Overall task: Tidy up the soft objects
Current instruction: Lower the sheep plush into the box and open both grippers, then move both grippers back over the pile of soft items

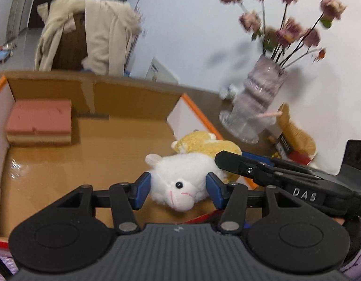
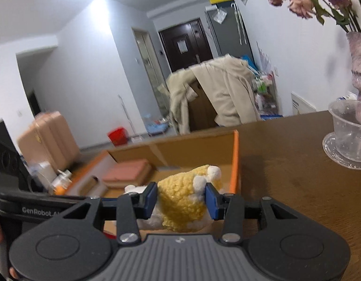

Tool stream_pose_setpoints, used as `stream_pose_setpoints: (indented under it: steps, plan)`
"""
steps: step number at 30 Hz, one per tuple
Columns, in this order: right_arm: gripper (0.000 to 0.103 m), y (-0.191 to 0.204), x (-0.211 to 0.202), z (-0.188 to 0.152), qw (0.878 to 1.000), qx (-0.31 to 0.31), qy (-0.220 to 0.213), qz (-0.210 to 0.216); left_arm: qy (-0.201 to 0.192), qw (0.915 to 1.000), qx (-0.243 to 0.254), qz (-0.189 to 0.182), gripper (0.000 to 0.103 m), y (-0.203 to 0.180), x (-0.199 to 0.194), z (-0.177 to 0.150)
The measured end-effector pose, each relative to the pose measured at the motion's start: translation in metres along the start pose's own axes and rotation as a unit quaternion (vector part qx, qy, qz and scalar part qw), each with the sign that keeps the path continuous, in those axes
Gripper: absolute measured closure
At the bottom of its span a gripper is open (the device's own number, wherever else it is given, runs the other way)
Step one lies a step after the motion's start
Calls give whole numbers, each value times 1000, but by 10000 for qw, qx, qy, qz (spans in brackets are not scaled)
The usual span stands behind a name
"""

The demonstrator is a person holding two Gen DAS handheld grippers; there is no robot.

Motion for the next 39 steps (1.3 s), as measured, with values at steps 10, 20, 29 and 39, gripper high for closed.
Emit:
stream_pose_setpoints:
  steps: [10,20,29,39]
  plan:
    - [61,12,-45,12,9987,-329,-325,-202,-282,9994,175,63,50,-20,-47,7]
    - [61,45,-155,27,9932,-571,-1012,13,-1323,9865,609,746,35,-60,-184,-7]
    - [57,87,-223,-23,9892,-827,-1204,105,-1742,9699,985,1390,22,-79,-264,-86]
    - [55,129,-274,-112,9880,-1154,-1011,184,-1720,9722,550,1493,19,-81,-300,-190]
Point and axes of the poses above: each gripper's, at about its wrist camera, not at the fingertips, and x roughly the way its jaws point, y to its left, z to its top, the point moved 4 cm from there along x, roughly the way its jaws point, and after that the axes turned 5 degrees about -y, right-handed, at the moved point
